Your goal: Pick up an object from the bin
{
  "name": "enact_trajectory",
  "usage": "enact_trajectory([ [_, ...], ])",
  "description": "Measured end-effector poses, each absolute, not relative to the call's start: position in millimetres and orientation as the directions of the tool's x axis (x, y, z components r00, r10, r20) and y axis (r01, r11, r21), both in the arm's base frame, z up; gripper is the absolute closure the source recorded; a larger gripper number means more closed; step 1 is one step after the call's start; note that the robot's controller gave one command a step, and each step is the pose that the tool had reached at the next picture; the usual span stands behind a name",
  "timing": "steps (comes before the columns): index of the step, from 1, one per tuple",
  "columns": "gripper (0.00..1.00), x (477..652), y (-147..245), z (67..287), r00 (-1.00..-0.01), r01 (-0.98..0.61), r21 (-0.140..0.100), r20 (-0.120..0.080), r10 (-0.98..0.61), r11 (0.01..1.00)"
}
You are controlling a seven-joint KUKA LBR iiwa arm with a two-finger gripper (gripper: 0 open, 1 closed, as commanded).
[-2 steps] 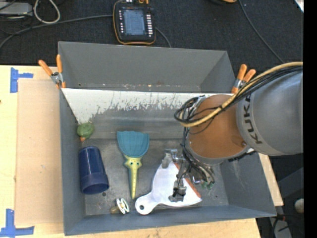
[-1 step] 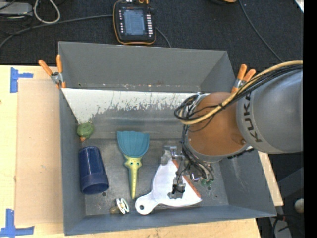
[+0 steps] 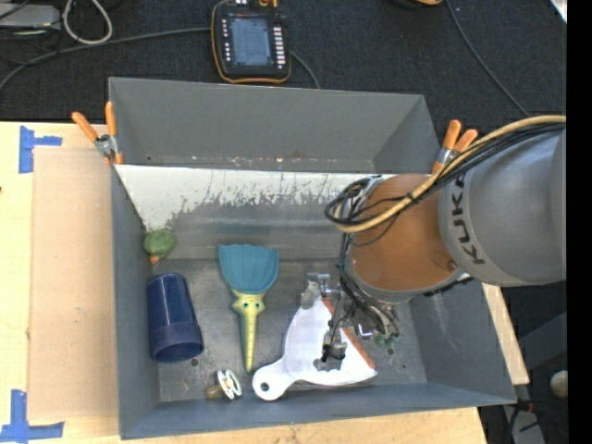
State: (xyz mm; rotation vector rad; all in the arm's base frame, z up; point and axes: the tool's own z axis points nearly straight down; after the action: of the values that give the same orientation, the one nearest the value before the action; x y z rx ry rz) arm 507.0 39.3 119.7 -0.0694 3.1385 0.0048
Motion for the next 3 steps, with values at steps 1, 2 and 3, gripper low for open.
enact_trajectory([
  [1, 0.0, 531.1, 86, 115, -0.999, -0.036, 0.006, -0.005, -0.036, 0.999],
  [2, 1.0, 506.0, 11, 80, -1.0, -0.022, 0.001, 0.003, -0.022, 1.0],
  [3, 1.0, 505.9, 10, 80, -1.0, -0.021, 0.001, 0.003, -0.021, 1.0],
])
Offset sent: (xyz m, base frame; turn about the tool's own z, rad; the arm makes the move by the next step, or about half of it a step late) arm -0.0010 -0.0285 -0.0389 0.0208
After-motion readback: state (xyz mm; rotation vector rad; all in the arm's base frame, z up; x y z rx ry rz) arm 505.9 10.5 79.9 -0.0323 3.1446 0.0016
